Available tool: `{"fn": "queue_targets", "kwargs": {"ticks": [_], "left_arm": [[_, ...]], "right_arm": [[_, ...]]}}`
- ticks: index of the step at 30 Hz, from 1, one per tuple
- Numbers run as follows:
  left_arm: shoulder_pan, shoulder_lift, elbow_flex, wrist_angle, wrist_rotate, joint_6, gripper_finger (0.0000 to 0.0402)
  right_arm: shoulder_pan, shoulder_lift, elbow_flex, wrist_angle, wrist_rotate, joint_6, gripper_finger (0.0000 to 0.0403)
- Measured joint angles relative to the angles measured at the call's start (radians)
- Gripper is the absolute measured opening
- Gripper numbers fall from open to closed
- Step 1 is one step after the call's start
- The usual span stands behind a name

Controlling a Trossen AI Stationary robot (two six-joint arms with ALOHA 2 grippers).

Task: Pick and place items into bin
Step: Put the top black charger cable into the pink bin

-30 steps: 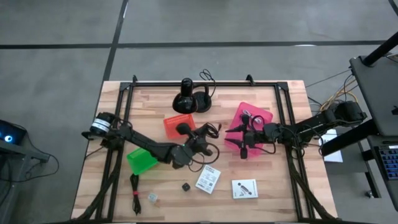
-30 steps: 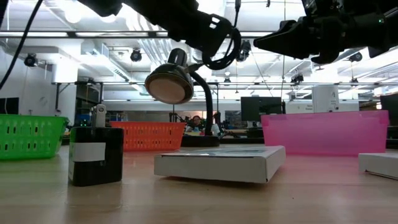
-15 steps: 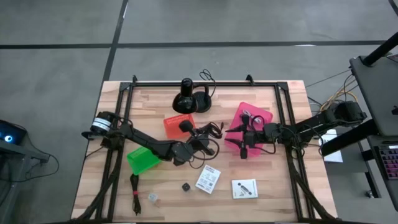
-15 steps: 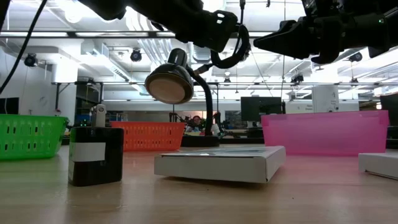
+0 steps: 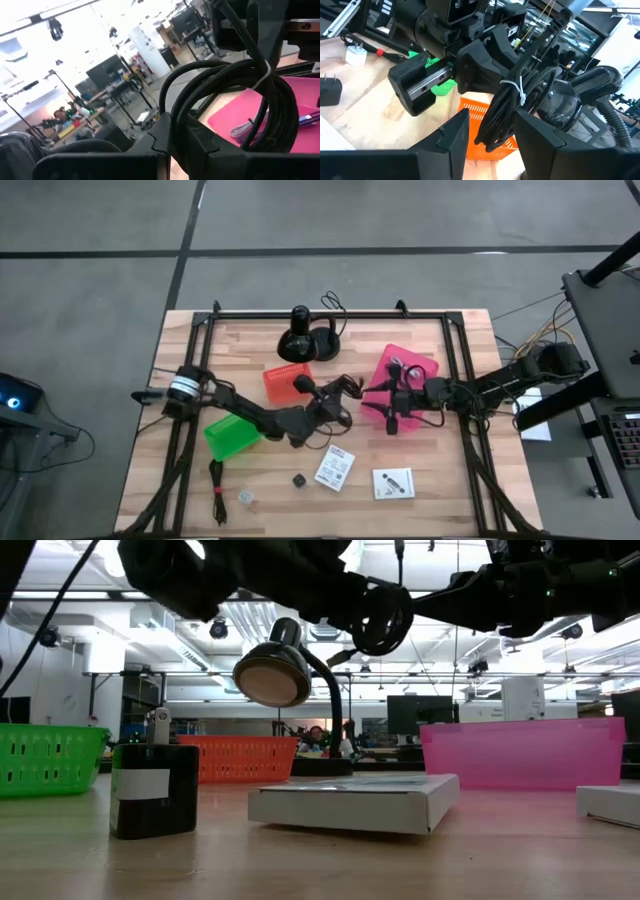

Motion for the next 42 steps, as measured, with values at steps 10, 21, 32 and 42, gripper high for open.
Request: {"fn": "queue_targets", "kwargs": {"ticks": [10,21,32,42], "left_arm": [[0.001,0.006,0.020,0.017,0.086,-0.040,0.0010],[0.003,0.006,0.024,0.008,0.125,-0.043,0.0010],[0.003,0.006,0.024,0.002,0.141,-0.046,0.0011],[0.003,0.007,0.021,0.000,0.150,-0.046,0.0011]], "right_arm": [[0.000,0.000,0.000,0.004,0.004,-0.016,0.0141],[0.000,0.000,0.000,0.004,0.003,-0.017,0.0141],[0.000,0.000,0.000,0.038,0.004,-0.015,0.0127],[0.000,0.000,0.000,0.073,0.004,0.021,0.0097]]}}
